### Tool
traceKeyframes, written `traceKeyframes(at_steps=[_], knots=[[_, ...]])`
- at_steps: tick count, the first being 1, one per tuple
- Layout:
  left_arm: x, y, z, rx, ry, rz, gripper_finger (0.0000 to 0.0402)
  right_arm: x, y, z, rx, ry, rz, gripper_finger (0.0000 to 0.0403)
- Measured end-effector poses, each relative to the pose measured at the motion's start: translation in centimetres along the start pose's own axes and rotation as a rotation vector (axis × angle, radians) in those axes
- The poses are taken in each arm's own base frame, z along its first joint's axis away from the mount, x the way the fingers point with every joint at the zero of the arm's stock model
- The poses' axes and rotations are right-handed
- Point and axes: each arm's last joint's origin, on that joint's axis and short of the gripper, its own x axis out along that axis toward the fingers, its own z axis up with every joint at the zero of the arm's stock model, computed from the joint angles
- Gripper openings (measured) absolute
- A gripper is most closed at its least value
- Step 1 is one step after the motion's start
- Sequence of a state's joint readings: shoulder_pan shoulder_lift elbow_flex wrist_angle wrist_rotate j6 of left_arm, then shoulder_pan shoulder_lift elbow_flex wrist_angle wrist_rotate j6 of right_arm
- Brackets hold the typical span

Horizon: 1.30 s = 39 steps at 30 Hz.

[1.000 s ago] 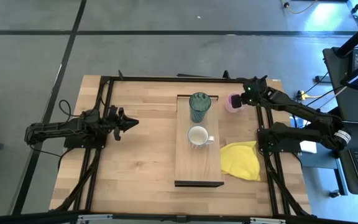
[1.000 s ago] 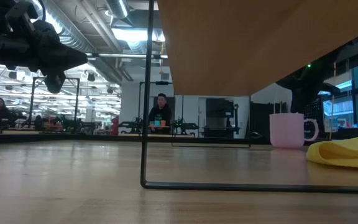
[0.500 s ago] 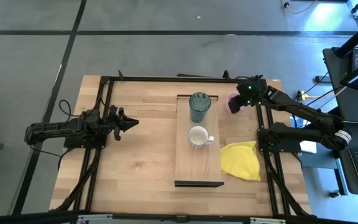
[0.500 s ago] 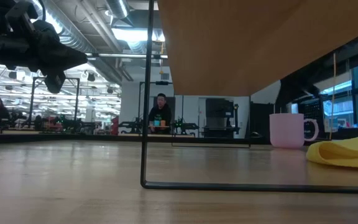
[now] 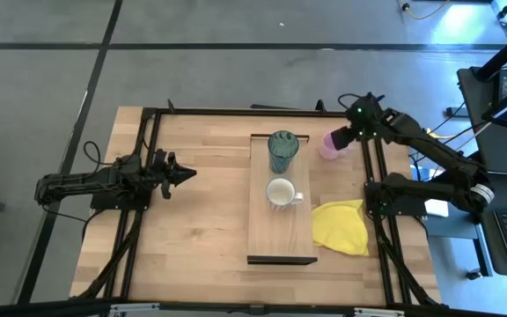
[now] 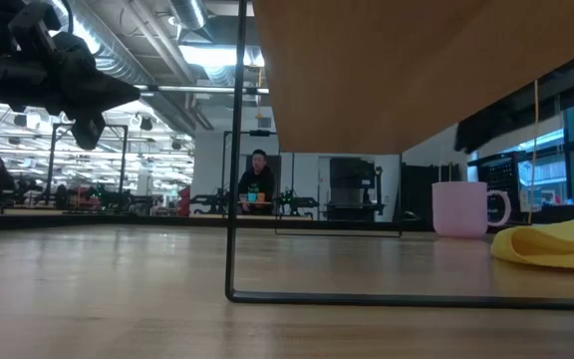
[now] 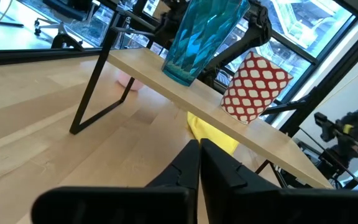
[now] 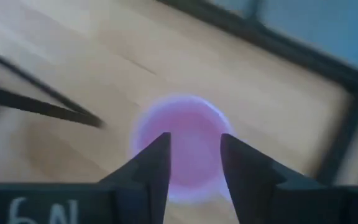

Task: Stack small to large cups/mugs on shelf
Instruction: Put the pink mug on the shelf

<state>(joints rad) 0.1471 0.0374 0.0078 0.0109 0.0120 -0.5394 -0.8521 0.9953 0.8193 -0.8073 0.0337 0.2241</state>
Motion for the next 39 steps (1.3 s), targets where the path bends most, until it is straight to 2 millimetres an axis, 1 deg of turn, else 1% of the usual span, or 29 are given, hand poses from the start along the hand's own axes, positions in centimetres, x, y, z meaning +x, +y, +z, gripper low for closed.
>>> traceKeyframes(at_steps=[2,4,6,8,11,24,27,32,36,39], knots=[[0.0,0.0,0.0,0.0,0.0,0.0,0.0004,-0.4,-0.7,0.1,0.053,0.071,-0.084,0.0141],[0.0,0.0,0.0,0.0,0.0,0.0,0.0001,-0.8,-1.4,0.4,0.069,0.123,-0.138,0.0141],[0.0,0.0,0.0,0.0,0.0,0.0,0.0001,-0.9,-1.8,0.8,0.077,0.154,-0.144,0.0141],[0.0,0.0,0.0,0.0,0.0,0.0,0.0003,-0.6,-1.8,1.0,0.092,0.18,-0.108,0.0142],[0.0,0.0,0.0,0.0,0.0,0.0,0.0009,0.3,-1.8,1.1,0.098,0.224,-0.078,0.0142],[0.0,0.0,0.0,0.0,0.0,0.0,0.0035,4.8,-1.7,2.0,0.04,0.342,-0.086,0.0142],[0.0,0.0,0.0,0.0,0.0,0.0,0.0037,5.7,-1.7,2.1,0.036,0.374,-0.102,0.0142],[0.0,0.0,0.0,0.0,0.0,0.0,0.003,6.8,-1.8,2.4,0.006,0.365,-0.138,0.0141],[0.0,0.0,0.0,0.0,0.0,0.0,0.0023,7.2,-1.9,2.5,-0.007,0.359,-0.165,0.0125],[0.0,0.0,0.0,0.0,0.0,0.0,0.0017,7.6,-2.0,2.4,-0.028,0.384,-0.168,0.0098]])
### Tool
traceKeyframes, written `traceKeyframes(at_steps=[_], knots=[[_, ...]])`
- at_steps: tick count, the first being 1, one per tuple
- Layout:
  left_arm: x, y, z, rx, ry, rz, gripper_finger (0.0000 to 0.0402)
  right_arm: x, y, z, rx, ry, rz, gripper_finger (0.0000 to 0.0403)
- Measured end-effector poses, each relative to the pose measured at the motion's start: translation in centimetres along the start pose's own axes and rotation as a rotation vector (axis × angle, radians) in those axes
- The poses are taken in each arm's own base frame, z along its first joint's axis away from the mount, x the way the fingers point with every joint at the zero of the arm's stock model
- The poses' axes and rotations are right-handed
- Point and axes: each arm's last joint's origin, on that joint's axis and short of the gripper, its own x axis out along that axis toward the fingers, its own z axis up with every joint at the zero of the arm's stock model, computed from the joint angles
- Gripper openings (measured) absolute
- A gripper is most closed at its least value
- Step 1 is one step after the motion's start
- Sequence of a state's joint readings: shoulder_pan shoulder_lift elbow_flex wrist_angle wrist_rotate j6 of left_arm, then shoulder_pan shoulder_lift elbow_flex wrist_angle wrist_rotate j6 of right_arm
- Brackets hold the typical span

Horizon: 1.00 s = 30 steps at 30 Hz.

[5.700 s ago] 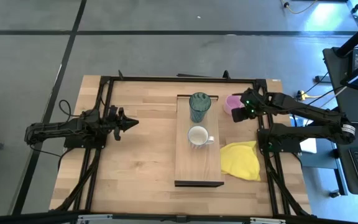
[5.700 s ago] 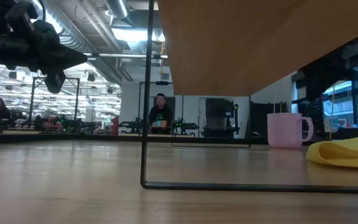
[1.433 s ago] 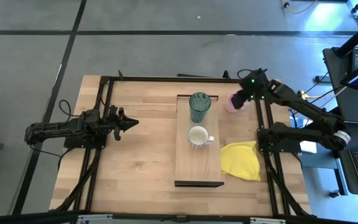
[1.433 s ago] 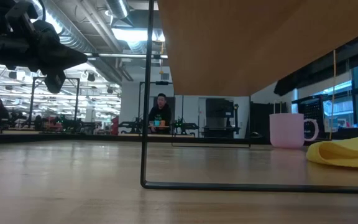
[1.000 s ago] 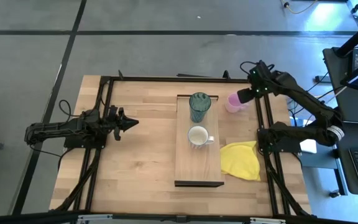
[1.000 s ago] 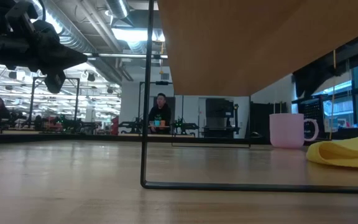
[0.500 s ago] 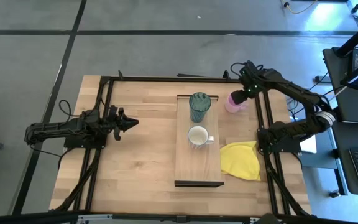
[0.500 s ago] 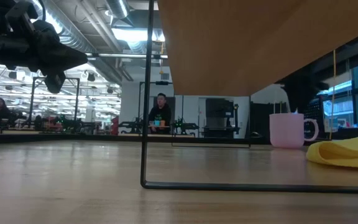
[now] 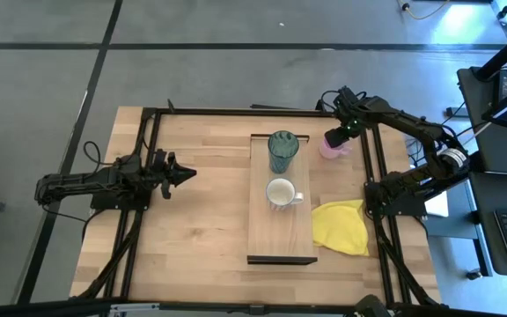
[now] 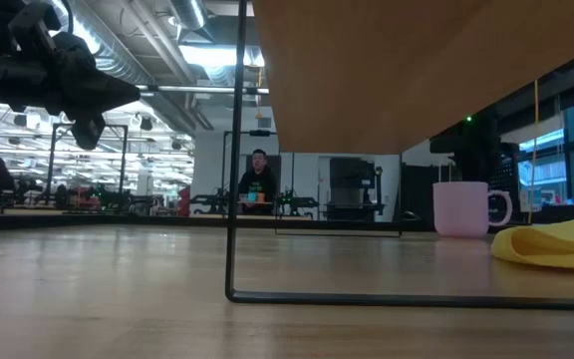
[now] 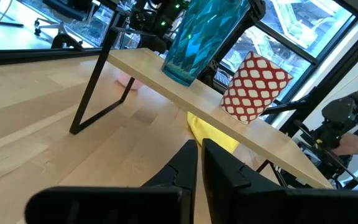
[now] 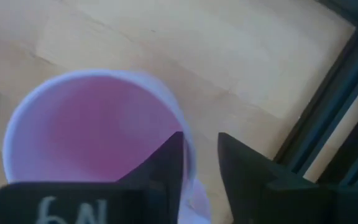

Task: Stack small to large cups/mugs on shelf
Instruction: Put the pink mug on the shelf

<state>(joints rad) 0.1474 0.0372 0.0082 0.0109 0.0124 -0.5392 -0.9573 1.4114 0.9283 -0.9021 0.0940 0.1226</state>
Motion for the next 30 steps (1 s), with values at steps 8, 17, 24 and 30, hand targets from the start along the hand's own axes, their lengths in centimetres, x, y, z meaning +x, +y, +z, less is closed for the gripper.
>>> traceKeyframes(at_steps=[8,17,24,30], knots=[[0.0,0.0,0.0,0.0,0.0,0.0,0.0006,0.4,0.1,0.0,-0.001,0.03,0.007,0.0012],[0.0,0.0,0.0,0.0,0.0,0.0,0.0002,-1.2,0.4,-0.9,-0.033,-0.012,-0.007,0.0009],[0.0,0.0,0.0,0.0,0.0,0.0,0.0012,-3.9,0.9,-3.8,-0.044,0.05,0.008,0.0008],[0.0,0.0,0.0,0.0,0.0,0.001,0.0024,-6.9,1.6,-7.7,-0.047,0.104,0.059,0.0009]])
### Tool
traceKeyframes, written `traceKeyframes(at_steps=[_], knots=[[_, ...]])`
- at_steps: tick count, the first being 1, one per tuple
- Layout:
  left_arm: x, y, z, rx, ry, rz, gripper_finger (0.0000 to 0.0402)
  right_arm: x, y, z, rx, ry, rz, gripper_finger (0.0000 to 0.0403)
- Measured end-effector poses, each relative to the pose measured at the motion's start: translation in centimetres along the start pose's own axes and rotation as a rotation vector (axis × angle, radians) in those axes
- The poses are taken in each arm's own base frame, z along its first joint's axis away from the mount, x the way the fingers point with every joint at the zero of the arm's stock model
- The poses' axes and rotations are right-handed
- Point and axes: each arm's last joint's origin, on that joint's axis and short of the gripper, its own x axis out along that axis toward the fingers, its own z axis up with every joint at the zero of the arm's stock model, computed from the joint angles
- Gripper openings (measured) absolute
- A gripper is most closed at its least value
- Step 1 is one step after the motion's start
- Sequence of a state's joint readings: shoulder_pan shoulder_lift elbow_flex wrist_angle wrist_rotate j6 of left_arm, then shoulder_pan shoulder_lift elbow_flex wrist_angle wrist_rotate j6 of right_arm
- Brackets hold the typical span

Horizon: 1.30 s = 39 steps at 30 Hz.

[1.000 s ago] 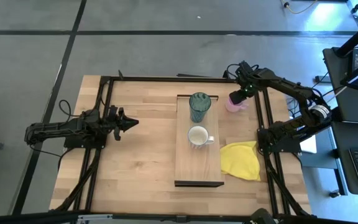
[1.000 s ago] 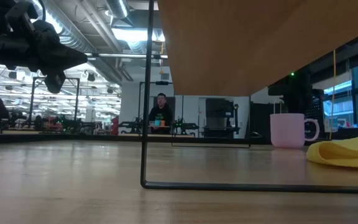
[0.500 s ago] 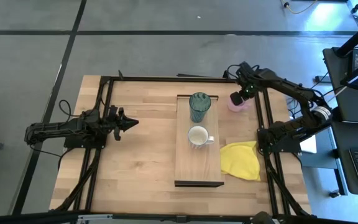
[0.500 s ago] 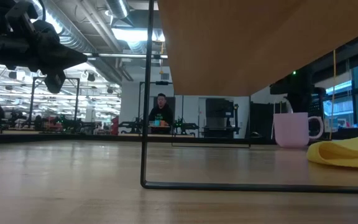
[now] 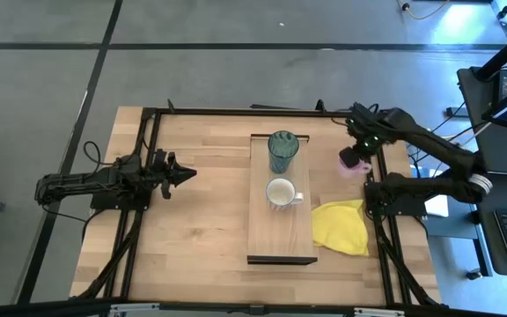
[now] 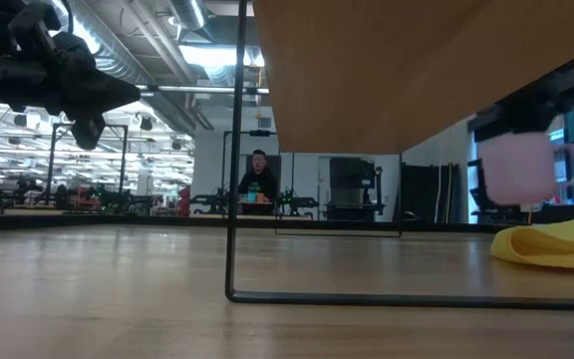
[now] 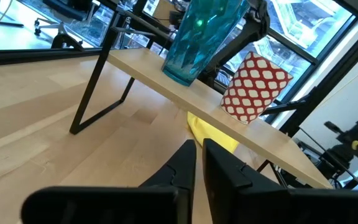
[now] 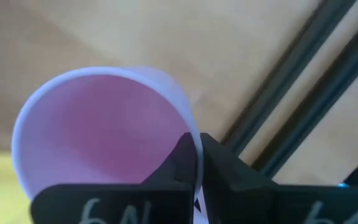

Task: Stack small to large cups/mugs on shelf
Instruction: Put the pink mug on the shelf

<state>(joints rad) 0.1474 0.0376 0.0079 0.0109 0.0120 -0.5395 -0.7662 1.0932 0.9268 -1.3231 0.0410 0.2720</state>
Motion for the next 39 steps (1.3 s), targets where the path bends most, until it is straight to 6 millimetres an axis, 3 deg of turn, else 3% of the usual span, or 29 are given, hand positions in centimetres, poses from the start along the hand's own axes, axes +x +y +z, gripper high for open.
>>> traceKeyframes(at_steps=[8,13,18,24,33,39], knots=[[0.0,0.0,0.0,0.0,0.0,0.0,0.0038,-3.1,1.0,-5.9,-0.001,-0.002,0.249,0.0008],[0.0,0.0,0.0,0.0,0.0,0.0,0.0043,-5.3,1.0,-8.2,-0.018,-0.036,0.359,0.0008],[0.0,0.0,0.0,0.0,0.0,-0.001,0.0045,-8.4,1.4,-9.1,-0.133,-0.096,0.54,0.0008],[0.0,0.0,0.0,0.0,0.0,0.0,0.0035,-11.3,3.2,-8.7,-0.288,-0.141,0.625,0.0008],[0.0,0.0,0.0,0.0,0.0,0.0,0.0021,-12.0,8.8,-8.3,-0.466,-0.003,0.51,0.0012],[0.0,0.0,0.0,0.0,0.0,0.0,0.0013,-13.6,12.9,-9.4,-0.448,-0.098,0.429,0.0012]])
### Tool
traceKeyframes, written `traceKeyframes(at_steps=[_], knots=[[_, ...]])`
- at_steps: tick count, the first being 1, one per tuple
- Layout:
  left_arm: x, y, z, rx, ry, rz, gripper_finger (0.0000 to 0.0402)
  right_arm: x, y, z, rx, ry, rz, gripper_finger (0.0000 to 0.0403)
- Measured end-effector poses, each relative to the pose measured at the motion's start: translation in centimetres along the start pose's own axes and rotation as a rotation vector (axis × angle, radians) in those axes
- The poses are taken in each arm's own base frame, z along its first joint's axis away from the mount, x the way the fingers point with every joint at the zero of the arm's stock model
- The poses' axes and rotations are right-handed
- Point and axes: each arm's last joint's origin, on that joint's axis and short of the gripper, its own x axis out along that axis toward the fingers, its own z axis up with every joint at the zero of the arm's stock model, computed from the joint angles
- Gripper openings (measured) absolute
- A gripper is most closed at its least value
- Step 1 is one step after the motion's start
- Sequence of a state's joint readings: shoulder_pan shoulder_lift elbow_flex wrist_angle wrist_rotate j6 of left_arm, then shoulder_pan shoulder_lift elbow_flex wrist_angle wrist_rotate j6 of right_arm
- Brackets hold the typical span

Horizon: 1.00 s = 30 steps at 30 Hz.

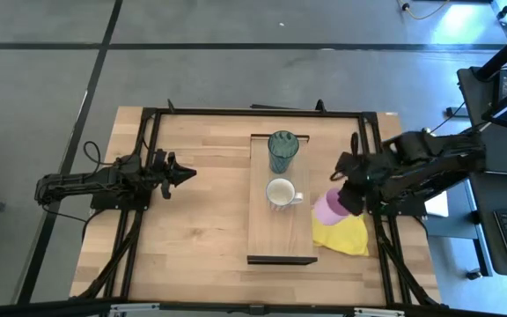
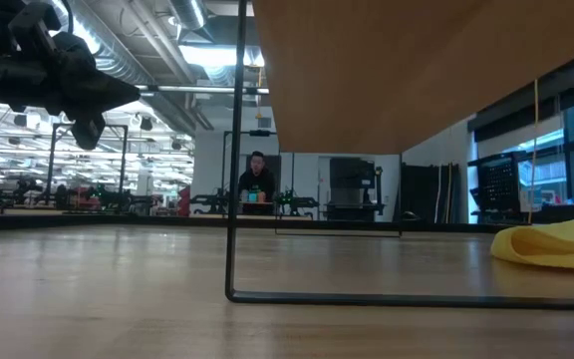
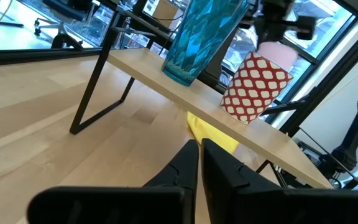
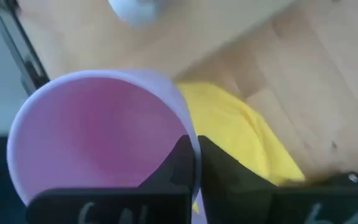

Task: Stack small to large cups/mugs on shelf
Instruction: Put the pink mug on the shelf

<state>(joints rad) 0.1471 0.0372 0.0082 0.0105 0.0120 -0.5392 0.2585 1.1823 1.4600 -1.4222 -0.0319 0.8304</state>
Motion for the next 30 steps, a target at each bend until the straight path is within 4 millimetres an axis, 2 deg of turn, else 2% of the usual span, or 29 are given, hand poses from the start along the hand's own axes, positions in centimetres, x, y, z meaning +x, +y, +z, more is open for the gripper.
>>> traceKeyframes(at_steps=[8,16,23,27,30], knots=[[0.0,0.0,0.0,0.0,0.0,0.0,0.0018,0.9,5.5,-0.1,0.09,-0.035,-0.023,0.0012],[0.0,0.0,0.0,0.0,0.0,0.0,0.0035,4.0,10.2,0.9,0.19,-0.092,-0.02,0.0013],[0.0,0.0,0.0,0.0,0.0,0.0,0.0045,6.6,13.8,2.5,0.239,-0.091,-0.044,0.0013],[0.0,0.0,0.0,0.0,0.0,0.0,0.0041,7.2,15.4,3.3,0.234,-0.078,-0.076,0.0013],[0.0,0.0,0.0,0.0,0.0,0.0,0.0036,7.3,15.8,3.5,0.226,-0.047,-0.151,0.0013]])
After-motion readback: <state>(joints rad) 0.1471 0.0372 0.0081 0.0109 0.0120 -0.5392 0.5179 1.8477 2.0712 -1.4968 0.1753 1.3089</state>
